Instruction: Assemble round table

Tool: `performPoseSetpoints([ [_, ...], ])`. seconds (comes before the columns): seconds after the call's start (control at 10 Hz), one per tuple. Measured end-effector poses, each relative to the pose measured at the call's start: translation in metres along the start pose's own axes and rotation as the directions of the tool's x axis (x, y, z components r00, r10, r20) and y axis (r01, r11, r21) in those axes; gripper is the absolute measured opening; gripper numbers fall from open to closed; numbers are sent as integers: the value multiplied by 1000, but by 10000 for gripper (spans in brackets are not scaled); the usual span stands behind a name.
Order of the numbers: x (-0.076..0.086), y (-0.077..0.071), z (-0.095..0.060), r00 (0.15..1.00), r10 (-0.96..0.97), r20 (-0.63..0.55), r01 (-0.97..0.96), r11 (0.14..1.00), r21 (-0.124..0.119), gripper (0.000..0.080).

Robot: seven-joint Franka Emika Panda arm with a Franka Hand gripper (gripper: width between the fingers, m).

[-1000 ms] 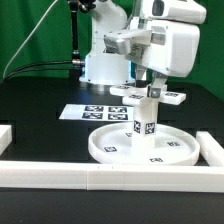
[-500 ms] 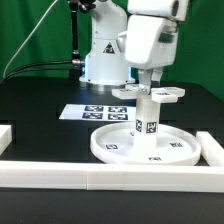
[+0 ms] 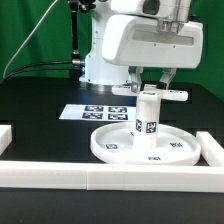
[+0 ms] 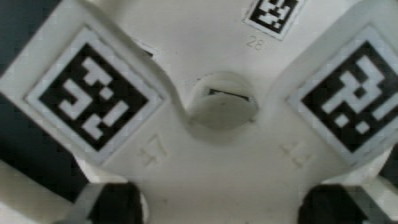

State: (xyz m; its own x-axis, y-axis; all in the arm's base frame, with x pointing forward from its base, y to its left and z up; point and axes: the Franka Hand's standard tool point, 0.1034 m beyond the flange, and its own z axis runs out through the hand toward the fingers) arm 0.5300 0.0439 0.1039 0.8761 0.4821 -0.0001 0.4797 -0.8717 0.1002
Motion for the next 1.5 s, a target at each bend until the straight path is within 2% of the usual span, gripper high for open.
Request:
performPoseSetpoints([
  [0.4, 0, 0, 0, 983, 186, -1, -186, 983, 11, 436],
  [0.6, -2, 0, 1, 909, 417, 7, -417, 908, 34, 436],
  [0.7, -2, 0, 1, 857, 515, 15, -515, 856, 44, 436],
  [1.0, -4, -2, 1, 599, 799, 43, -800, 598, 46, 436],
  [1.4, -5, -1, 1, 391, 919, 59, -920, 388, 48, 436],
  [1.5, -6, 0, 1, 314, 947, 69, -949, 311, 49, 436],
])
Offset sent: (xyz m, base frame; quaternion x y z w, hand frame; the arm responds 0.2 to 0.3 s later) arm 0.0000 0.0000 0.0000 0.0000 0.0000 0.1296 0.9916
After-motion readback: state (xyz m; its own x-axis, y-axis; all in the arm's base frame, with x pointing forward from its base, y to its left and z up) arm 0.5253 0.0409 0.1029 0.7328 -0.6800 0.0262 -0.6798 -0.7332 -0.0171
